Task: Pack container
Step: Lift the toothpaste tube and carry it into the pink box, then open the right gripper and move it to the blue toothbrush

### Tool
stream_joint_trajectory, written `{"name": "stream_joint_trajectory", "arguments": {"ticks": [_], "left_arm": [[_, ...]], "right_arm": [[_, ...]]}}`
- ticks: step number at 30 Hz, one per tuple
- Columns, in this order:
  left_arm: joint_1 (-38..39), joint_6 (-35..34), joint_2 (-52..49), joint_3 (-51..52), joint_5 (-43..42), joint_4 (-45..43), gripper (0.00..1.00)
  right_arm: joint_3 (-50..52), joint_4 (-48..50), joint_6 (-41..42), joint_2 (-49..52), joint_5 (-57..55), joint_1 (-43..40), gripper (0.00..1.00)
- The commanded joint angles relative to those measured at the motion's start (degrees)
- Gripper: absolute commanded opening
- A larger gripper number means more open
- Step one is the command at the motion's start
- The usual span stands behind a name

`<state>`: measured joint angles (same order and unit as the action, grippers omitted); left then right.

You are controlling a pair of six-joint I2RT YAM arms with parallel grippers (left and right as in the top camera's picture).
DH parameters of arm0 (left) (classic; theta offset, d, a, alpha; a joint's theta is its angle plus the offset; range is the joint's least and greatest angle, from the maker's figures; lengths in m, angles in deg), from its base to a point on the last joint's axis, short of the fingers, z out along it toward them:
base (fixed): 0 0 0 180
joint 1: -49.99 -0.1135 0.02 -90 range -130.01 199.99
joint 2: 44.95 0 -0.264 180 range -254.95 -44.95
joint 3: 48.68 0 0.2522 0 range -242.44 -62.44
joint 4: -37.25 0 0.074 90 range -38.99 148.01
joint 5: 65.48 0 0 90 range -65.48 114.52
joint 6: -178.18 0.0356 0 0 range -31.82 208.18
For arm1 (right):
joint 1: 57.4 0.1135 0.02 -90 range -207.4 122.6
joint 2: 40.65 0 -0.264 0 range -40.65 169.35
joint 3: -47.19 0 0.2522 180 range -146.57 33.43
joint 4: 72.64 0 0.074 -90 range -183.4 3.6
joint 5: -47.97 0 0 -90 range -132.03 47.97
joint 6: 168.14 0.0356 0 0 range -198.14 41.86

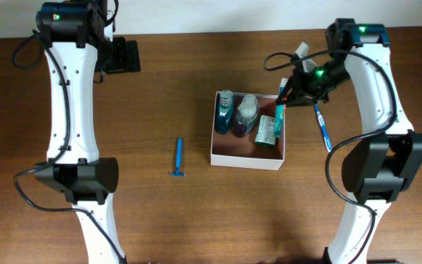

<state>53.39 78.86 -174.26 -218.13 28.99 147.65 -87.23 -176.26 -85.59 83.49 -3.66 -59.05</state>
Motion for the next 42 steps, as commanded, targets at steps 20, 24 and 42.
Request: {"name": "stream_joint_trajectory", "arguments": {"ticks": [20, 24, 42], "left_arm": [[-0.09, -0.48, 0.66, 0.09, -0.20, 0.04, 0.99], [-0.09, -0.48, 0.66, 0.09, -0.20, 0.02, 0.99], [-0.09, -0.48, 0.66, 0.09, -0.20, 0.04, 0.99]], "right_arm": [[0.57, 0.02, 4.98, -1.20, -7.76, 4.92, 0.21], [0.57, -0.79, 4.98, -1.20, -11.45, 4.92, 0.26], [0.59, 1.09, 2.71, -1.07, -25.68, -9.77, 0.99]]}}
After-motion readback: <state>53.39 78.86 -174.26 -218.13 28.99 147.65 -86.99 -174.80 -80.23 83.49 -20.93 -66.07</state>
